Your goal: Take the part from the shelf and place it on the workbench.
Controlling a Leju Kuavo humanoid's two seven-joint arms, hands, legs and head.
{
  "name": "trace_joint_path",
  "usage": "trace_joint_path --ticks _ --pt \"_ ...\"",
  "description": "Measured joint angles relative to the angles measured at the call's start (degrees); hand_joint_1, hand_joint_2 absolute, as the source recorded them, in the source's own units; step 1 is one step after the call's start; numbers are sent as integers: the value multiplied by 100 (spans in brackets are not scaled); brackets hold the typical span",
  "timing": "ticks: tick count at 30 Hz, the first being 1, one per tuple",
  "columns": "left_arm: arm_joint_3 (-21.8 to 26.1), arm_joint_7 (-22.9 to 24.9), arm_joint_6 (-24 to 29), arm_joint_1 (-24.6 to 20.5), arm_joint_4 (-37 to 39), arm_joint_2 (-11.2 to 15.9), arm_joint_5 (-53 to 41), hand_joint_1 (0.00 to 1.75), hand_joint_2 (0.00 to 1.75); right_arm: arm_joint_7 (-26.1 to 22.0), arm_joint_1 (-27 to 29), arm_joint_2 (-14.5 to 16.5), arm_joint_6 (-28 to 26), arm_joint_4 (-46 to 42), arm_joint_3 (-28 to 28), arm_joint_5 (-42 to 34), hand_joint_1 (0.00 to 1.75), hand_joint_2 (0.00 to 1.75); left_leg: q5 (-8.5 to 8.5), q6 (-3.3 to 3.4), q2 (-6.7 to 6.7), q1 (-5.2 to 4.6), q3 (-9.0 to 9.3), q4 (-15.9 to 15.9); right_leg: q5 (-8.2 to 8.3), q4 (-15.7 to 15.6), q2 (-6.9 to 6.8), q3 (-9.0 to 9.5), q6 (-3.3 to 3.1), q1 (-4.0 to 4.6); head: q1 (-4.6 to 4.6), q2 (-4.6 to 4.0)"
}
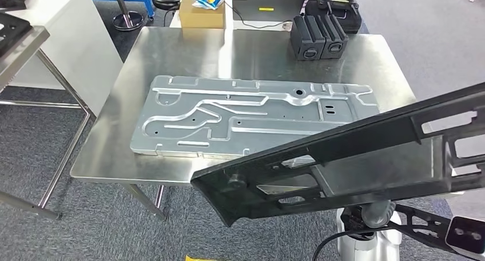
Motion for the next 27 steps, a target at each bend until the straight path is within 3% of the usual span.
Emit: trace_joint_path --ticks 2,5,6,7,8,10,12,14,17,20,21,22,23,25,27 --pt "0 -12 15 -5 0 -4 -18 0 175 -1 -9 -1 -15 -7 0 6 175 175 55 89 12 4 -8 -18 -164 221 -1 -97 47 -21 5 0" --pt "3 -32 17 -1 0 -6 -26 0 175 -1 -27 -3 -75 -7 0 80 175 175 93 149 22 -20 -49 -18 -709 1248 -2 -548 74 -24 12 0" --pt "7 -40 11 4 0 -10 -28 0 175 -1 -41 -10 -112 -11 0 156 175 175 97 154 23 -35 -58 -17 -777 1497 -2 -658 72 -22 11 0" --pt "13 -50 -3 8 0 -15 -31 0 175 -1 -74 -23 -159 -26 1 264 175 175 98 156 22 -50 -60 -16 -732 1540 -2 -670 57 -19 11 0" --pt "22 -63 -21 10 0 -23 -34 0 175 -1 -130 -48 -226 -52 3 421 175 175 97 156 19 -65 -55 -15 -586 1359 -2 -573 30 -8 11 0" --pt "42 -85 -56 6 1 -51 -40 0 175 17 -343 -138 -404 -111 20 755 175 175 92 152 15 -92 -42 -16 -228 615 0 -194 -67 36 8 0" --pt "63 -98 -78 -9 2 -87 -50 0 175 68 -629 -265 -585 -132 42 941 175 175 91 127 15 -110 -60 -11 -74 84 -2 41 -143 86 2 0" --pt "87 -106 -93 -18 2 -110 -61 0 175 138 -865 -381 -714 -128 51 988 175 175 97 78 17 -106 -77 -25 -79 -20 -4 58 -170 114 -1 0" --pt "105 -128 -126 -20 2 -136 -79 0 175 442 -1251 -540 -933 -74 81 1118 175 175 -34 -7 19 -105 -137 132 -27 -146 -16 118 -226 50 -16 0" --pt "130 -156 -145 -26 2 -149 -113 0 175 1012 -1867 -818 -1221 190 109 1194 175 175 -496 -87 20 -70 -620 1106 -10 -183 -25 129 -264 31 -47 0" --pt "137 -156 -149 -22 2 -156 -127 0 175 1170 -2056 -930 -1299 304 111 1211 175 175 -577 -116 21 -51 -781 1402 -10 -174 -25 123 -264 29 -46 0" --pt "140 -155 -153 -16 2 -166 -139 0 175 1290 -2224 -1036 -1363 404 111 1235 175 175 -552 -141 22 -30 -858 1518 -14 -162 -27 118 -259 26 -46 0" --pt "142 -153 -157 -9 2 -178 -148 0 175 1394 -2384 -1147 -1424 503 111 1266 175 175 -418 -163 23 -6 -827 1414 -21 -141 -27 113 -247 18 -46 0" --pt "148 -150 -159 -7 2 -200 -152 0 175 1554 -2687 -1390 -1523 698 111 1328 175 175 -22 -195 29 42 -523 721 -57 -75 -28 102 -189 -2 -46 0" --pt "162 -145 -160 -7 3 -221 -150 0 175 1646 -2957 -1633 -1589 874 111 1375 175 175 173 -166 23 42 -293 180 -88 3 -28 64 -111 7 -46 0"
